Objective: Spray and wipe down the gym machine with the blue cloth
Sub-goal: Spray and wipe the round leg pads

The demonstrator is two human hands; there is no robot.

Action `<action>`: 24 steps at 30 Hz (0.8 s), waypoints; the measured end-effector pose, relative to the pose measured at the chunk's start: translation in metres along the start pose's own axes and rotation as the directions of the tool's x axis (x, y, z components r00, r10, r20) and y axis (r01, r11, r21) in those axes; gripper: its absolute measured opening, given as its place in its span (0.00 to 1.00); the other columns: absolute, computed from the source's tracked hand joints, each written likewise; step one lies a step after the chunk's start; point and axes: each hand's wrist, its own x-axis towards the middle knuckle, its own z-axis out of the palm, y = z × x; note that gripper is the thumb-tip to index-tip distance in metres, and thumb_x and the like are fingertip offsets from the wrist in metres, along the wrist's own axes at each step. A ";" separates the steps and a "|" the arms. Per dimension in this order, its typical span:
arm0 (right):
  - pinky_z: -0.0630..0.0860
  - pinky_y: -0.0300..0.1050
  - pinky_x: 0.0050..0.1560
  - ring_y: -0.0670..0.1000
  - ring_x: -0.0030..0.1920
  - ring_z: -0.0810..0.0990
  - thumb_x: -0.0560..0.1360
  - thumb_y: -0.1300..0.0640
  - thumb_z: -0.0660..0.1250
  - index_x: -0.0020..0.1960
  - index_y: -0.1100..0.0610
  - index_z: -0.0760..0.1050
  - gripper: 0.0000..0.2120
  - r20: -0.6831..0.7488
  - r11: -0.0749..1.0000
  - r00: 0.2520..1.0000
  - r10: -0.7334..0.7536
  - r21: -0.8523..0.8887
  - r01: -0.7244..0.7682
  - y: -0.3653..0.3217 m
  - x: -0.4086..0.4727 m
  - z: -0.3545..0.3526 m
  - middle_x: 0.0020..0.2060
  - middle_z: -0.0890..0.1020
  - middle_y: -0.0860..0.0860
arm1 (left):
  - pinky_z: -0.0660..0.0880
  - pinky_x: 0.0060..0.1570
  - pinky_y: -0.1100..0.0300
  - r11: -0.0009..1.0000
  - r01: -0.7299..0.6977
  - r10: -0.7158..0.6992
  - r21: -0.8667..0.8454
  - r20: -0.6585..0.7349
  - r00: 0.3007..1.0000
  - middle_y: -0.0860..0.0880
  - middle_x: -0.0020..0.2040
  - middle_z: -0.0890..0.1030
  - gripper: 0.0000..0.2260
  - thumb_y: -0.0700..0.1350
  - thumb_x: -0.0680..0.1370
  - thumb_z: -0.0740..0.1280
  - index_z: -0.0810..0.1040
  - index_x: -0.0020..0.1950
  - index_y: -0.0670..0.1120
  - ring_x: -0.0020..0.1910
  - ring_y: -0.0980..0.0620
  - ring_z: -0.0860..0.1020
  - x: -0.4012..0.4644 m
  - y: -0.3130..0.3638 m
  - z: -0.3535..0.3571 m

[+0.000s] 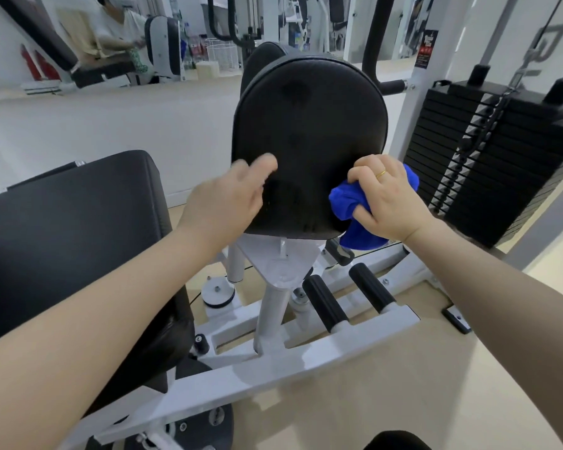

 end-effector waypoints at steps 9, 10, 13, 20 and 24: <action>0.61 0.47 0.57 0.55 0.54 0.66 0.69 0.57 0.54 0.53 0.55 0.63 0.12 -0.156 0.972 0.967 0.201 0.154 -0.177 -0.014 -0.013 0.017 0.54 0.73 0.58 | 0.76 0.33 0.60 0.213 0.747 -0.673 -0.630 0.459 0.579 0.48 0.61 0.73 0.22 0.62 0.76 0.60 0.71 0.63 0.49 0.31 0.51 0.76 0.037 -0.014 0.003; 0.61 0.47 0.57 0.54 0.54 0.65 0.69 0.58 0.54 0.52 0.55 0.63 0.12 -0.169 0.970 0.962 0.213 0.155 -0.187 -0.016 -0.013 0.019 0.54 0.72 0.56 | 0.76 0.32 0.60 0.165 0.768 -0.660 -0.619 0.510 0.552 0.49 0.62 0.72 0.26 0.64 0.76 0.60 0.70 0.66 0.47 0.30 0.52 0.76 0.038 -0.018 0.005; 0.62 0.49 0.56 0.54 0.53 0.63 0.68 0.59 0.53 0.52 0.55 0.63 0.13 -0.199 0.977 0.960 0.198 0.121 -0.177 -0.015 -0.014 0.024 0.55 0.66 0.50 | 0.77 0.36 0.60 0.242 0.786 -0.562 -0.569 0.578 0.592 0.49 0.61 0.72 0.28 0.64 0.75 0.61 0.67 0.67 0.47 0.30 0.53 0.75 0.042 -0.031 0.004; 0.73 0.54 0.43 0.60 0.43 0.73 0.69 0.60 0.61 0.52 0.61 0.72 0.12 -0.195 0.960 0.942 0.274 -0.010 -0.281 -0.024 0.017 0.017 0.47 0.76 0.59 | 0.72 0.39 0.58 0.262 0.811 -0.446 -0.522 0.680 0.582 0.46 0.33 0.74 0.13 0.54 0.77 0.64 0.71 0.56 0.49 0.29 0.52 0.71 0.023 -0.049 0.002; 0.72 0.53 0.47 0.59 0.50 0.71 0.68 0.66 0.60 0.52 0.56 0.67 0.14 -0.423 0.982 0.887 0.187 0.095 -0.162 -0.056 0.050 0.017 0.53 0.73 0.57 | 0.71 0.40 0.58 0.296 0.742 -0.467 -0.601 0.587 0.661 0.49 0.24 0.73 0.07 0.53 0.77 0.64 0.72 0.48 0.49 0.26 0.51 0.72 0.015 -0.046 0.008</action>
